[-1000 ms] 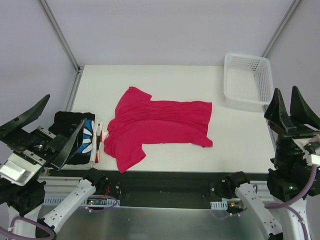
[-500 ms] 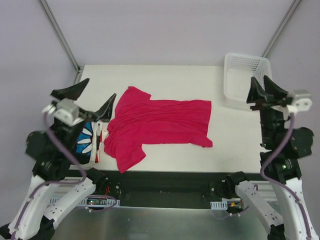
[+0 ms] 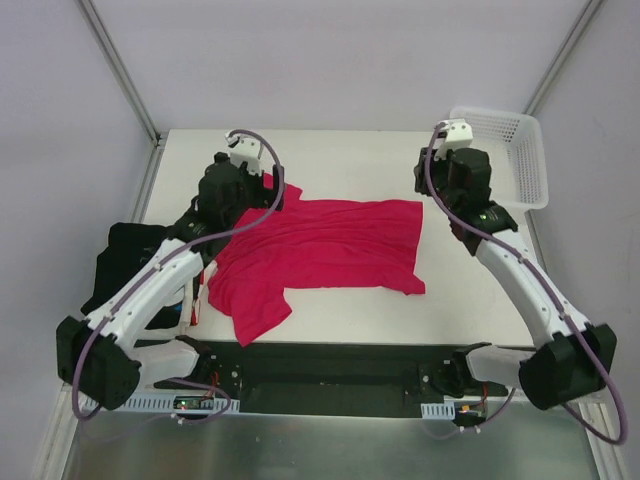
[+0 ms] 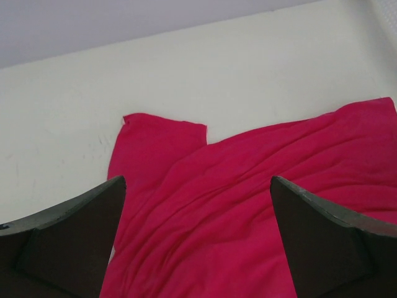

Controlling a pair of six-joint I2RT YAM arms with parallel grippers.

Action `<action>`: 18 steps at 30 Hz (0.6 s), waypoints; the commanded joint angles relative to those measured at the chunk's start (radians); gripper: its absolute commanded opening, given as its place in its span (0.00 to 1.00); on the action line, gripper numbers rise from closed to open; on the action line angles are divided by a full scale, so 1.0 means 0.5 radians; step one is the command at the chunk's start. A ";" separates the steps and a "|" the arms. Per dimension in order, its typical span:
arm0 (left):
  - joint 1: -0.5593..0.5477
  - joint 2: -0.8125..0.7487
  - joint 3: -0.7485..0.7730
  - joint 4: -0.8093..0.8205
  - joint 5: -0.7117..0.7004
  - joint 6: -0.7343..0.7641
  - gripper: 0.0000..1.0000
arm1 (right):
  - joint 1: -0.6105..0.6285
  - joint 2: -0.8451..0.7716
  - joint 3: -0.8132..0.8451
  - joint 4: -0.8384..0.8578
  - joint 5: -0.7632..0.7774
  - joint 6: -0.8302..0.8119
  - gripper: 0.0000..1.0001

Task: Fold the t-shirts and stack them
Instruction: Flatten out the tshirt

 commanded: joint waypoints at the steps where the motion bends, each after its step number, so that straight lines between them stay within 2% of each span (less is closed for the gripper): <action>1: 0.094 0.219 0.172 -0.079 -0.030 -0.353 0.99 | -0.007 0.253 0.176 -0.205 -0.101 0.179 0.41; 8: 0.201 0.764 0.429 -0.327 0.144 -0.656 0.99 | -0.013 0.533 0.182 -0.255 -0.197 0.305 0.40; 13: 0.235 1.142 0.623 -0.444 0.283 -0.743 0.99 | -0.028 0.658 0.237 -0.267 -0.230 0.354 0.40; 18: 0.296 1.366 0.752 -0.502 0.451 -0.832 0.99 | -0.065 0.760 0.293 -0.267 -0.255 0.403 0.40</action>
